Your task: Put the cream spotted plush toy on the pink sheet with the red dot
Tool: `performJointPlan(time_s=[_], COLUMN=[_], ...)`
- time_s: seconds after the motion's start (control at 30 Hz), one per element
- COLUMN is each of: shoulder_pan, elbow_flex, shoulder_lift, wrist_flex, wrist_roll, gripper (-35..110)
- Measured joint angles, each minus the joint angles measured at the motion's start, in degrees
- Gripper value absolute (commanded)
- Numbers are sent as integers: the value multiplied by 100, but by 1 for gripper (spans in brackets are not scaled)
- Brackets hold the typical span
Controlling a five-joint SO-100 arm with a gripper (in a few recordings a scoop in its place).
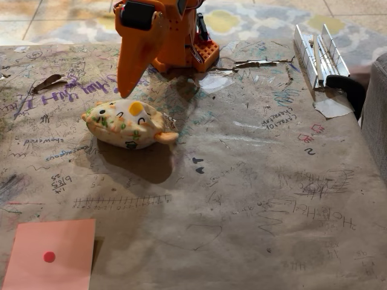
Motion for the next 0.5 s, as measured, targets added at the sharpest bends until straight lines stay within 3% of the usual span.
performJointPlan(time_s=[0.5], shoulder_pan=[158], elbow_flex=[0], shoulder_lift=[0], wrist_flex=[0], wrist_roll=[70], gripper=[0])
